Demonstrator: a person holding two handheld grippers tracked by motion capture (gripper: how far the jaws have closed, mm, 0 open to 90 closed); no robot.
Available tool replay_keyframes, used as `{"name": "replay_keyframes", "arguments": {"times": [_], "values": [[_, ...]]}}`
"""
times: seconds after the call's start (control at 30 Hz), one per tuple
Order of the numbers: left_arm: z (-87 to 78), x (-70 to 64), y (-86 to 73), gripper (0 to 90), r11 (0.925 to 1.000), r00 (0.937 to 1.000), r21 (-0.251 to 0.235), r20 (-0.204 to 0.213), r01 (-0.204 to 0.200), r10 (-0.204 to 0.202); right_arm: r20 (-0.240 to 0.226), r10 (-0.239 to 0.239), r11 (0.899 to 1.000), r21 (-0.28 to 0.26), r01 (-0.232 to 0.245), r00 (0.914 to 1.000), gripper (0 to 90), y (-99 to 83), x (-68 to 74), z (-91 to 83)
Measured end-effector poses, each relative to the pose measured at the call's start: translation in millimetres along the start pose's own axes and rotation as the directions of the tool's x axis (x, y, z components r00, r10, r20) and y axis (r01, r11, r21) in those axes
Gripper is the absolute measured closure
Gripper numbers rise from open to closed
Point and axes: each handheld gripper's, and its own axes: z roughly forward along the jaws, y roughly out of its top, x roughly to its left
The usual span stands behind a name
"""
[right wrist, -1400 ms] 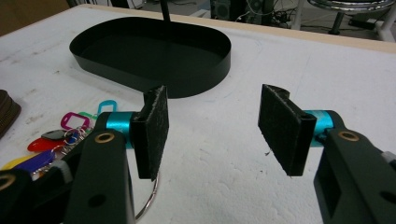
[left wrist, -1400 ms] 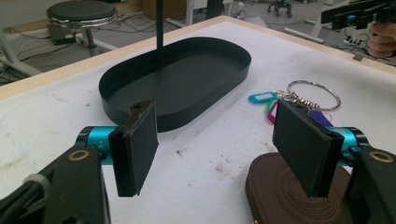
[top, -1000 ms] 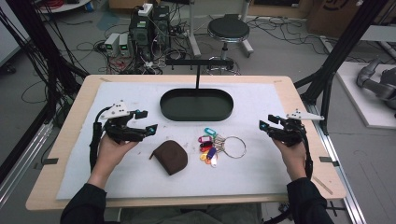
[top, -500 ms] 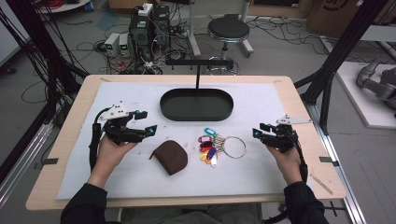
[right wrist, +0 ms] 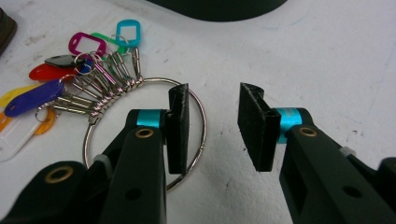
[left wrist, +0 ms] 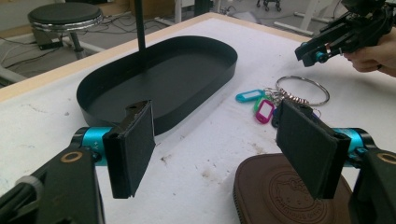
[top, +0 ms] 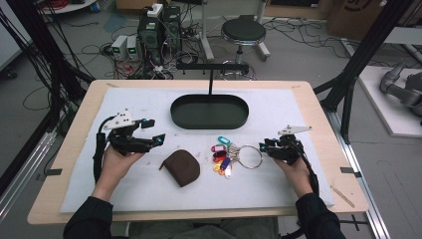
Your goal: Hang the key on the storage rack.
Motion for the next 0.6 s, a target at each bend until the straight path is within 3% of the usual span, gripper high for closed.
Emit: {"name": "replay_keyframes", "arguments": {"times": [0.33,0.47,0.53,0.6], "values": [[-0.9,0.4,-0.5,27.9,1.0000,1.0000,0.000,-0.005,0.000,0.000,-0.010,-0.032,0.994,0.101,0.033,0.9994,74.2,-0.3,5.7,16.5],[-1.4,0.6,-0.8,28.0,1.0000,0.9999,0.004,-0.011,0.004,-0.004,-0.017,-0.033,0.992,0.119,0.035,0.9993,74.4,-0.9,5.8,17.5],[-1.7,0.5,-1.1,28.0,1.0000,0.9999,0.006,-0.014,0.007,-0.007,0.000,-0.066,0.990,0.129,0.065,0.9978,76.3,-1.0,7.7,18.5],[-2.1,0.7,-1.3,28.0,1.0000,0.9999,0.005,-0.016,0.007,-0.006,0.003,-0.066,0.990,0.129,0.065,0.9978,77.0,-1.0,7.6,18.7]]}}
